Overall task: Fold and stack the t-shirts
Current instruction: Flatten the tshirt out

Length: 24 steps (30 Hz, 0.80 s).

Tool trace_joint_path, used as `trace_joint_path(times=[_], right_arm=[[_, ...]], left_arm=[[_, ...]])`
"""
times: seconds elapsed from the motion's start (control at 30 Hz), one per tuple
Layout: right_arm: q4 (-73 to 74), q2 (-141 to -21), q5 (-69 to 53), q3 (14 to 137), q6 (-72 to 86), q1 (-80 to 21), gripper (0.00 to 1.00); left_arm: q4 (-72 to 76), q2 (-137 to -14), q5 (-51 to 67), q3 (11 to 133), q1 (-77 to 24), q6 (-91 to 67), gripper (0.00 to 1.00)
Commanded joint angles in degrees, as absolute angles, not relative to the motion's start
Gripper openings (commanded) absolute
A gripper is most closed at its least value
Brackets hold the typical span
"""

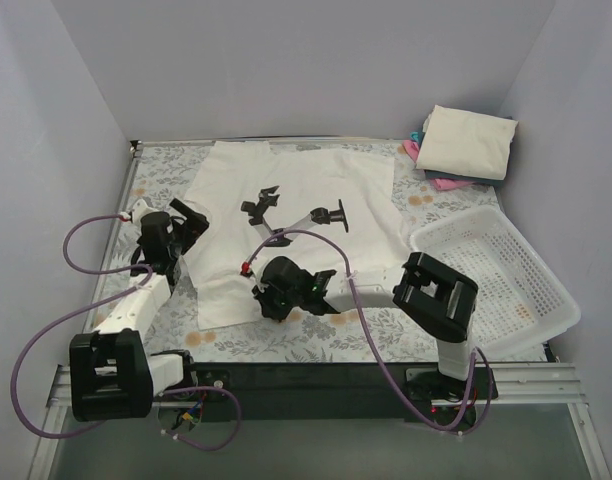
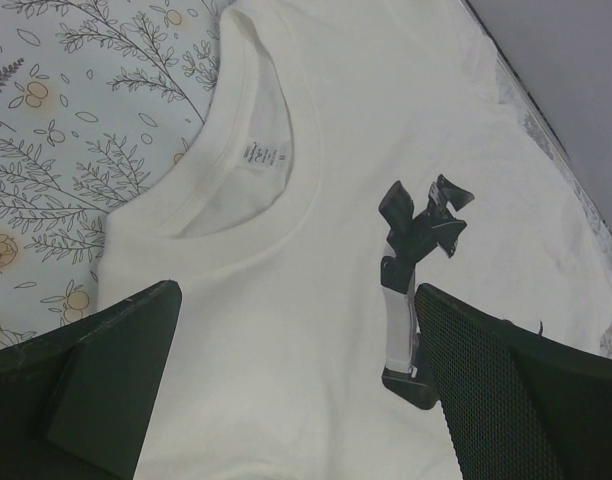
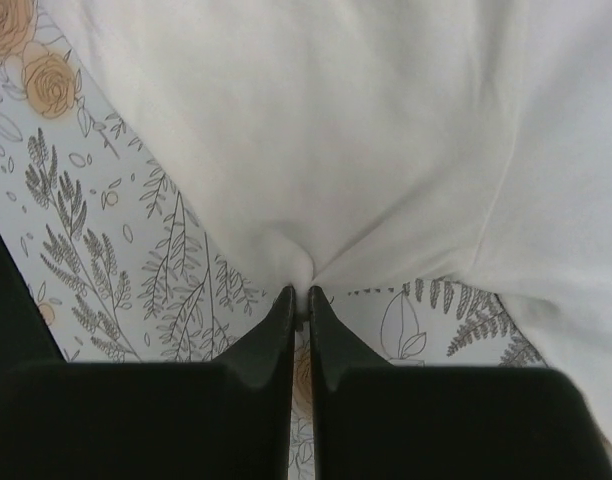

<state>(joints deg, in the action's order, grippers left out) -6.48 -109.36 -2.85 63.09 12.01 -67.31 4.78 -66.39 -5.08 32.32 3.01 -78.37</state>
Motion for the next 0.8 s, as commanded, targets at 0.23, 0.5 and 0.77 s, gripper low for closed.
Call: trace_joint_path(times=[0.23, 0.5, 0.77], right_arm=[[-4.6, -106.5, -6.0, 63.2, 12.0, -68.5, 0.41], [-4.6, -93.9, 5.4, 57.8, 11.9, -67.1, 0.62], [-5.2, -86.3, 10.5, 52.8, 11.9, -57.3, 0.65]], left_arm=[[11.1, -75.3, -1.3, 34.7, 0.9, -79.1, 0.96], [12.1, -79.5, -1.9, 36.0, -1.9, -79.5, 0.96], [13.4, -87.6, -3.1, 38.9, -1.9, -80.0, 0.96]])
